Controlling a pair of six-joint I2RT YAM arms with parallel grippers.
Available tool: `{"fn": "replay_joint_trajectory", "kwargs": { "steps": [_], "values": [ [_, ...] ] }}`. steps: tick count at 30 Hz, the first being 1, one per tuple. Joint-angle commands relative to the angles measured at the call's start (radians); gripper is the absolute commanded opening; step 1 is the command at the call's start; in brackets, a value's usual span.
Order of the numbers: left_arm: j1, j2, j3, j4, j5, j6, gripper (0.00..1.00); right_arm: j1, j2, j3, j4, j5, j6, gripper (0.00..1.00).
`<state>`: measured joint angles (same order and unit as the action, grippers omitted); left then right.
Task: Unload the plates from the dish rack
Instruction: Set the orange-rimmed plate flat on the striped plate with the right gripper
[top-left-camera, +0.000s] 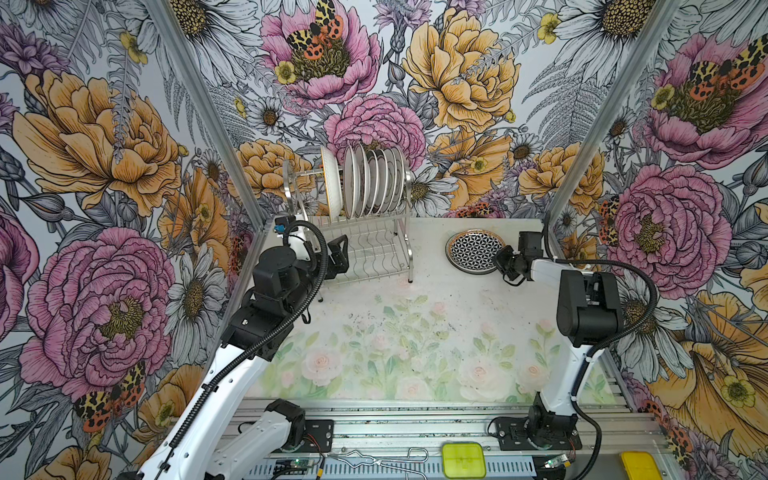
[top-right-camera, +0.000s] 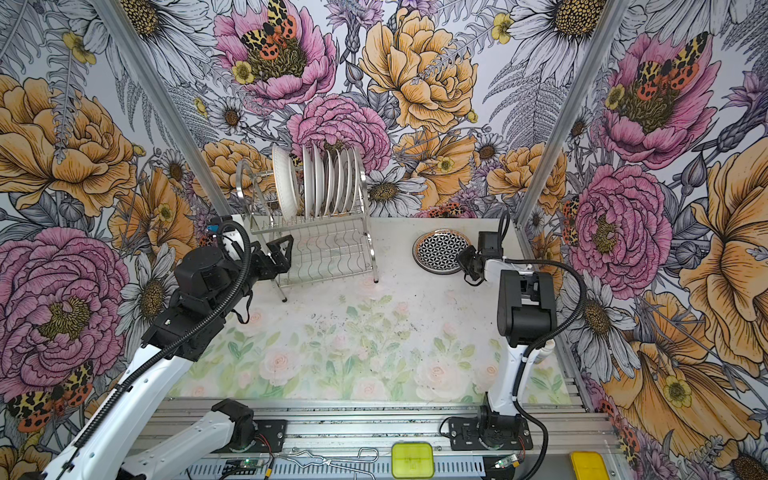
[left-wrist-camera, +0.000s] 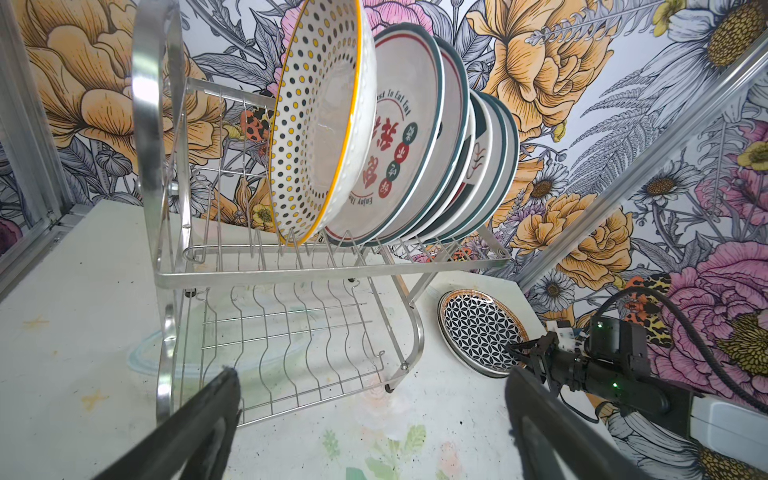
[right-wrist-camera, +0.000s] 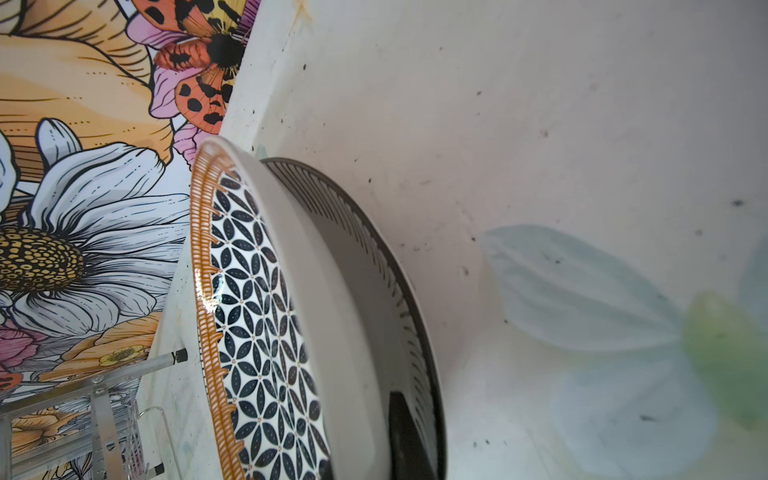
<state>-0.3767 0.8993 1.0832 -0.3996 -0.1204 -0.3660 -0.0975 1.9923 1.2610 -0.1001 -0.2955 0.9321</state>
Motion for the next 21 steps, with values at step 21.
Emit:
{"fn": "replay_joint_trajectory", "kwargs": {
  "steps": [21],
  "values": [
    [0.035, -0.023, -0.043, 0.047, 0.084, -0.016, 0.99, 0.021, -0.006, 0.064, -0.017, 0.081, -0.039, 0.34]
  ]
}}
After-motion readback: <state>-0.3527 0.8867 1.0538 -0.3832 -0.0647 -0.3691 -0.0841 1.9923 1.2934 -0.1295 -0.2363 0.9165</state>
